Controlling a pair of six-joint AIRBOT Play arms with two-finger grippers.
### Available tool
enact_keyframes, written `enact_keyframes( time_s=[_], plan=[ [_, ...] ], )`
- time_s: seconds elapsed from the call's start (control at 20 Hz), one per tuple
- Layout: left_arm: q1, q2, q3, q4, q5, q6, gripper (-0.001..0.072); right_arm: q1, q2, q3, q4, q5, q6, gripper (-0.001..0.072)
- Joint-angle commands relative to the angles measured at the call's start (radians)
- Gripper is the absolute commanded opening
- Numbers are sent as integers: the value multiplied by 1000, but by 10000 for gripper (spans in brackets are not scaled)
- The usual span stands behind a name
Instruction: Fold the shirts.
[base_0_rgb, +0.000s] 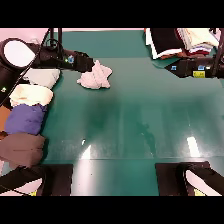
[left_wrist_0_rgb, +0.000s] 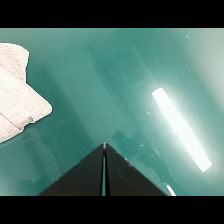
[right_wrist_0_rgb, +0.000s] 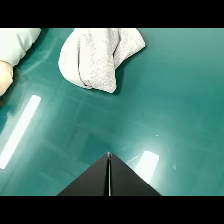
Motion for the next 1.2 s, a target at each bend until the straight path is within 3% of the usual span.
enact_keyframes(
  time_s=[0.0, 0.55, 0.7, 0.75, 0.8, 0.95, 1.15],
  plan=[
    [0, 1, 0, 0, 0, 0, 24, -1, 0, 1, 0, 0, 0, 12],
    [0, 1, 0, -11, 7, -8, 24, -1, 0, 1, 0, 0, 0, 12],
    [1, -9, 0, 24, 93, 35, 27, -1, 0, 1, 2, 0, 0, 12],
    [3, -22, 0, 89, 132, 31, 231, -1, 0, 1, 6, -1, 0, 12],
    [3, -47, 0, 182, 167, -36, 507, -1, 0, 1, 11, -1, 0, 12],
    [3, -174, 0, 412, 179, -202, 528, -1, 0, 1, 43, 1, 1, 13],
    [3, -407, 0, 451, 253, -246, 528, -1, 0, 1, 88, 0, 0, 12]
  ],
)
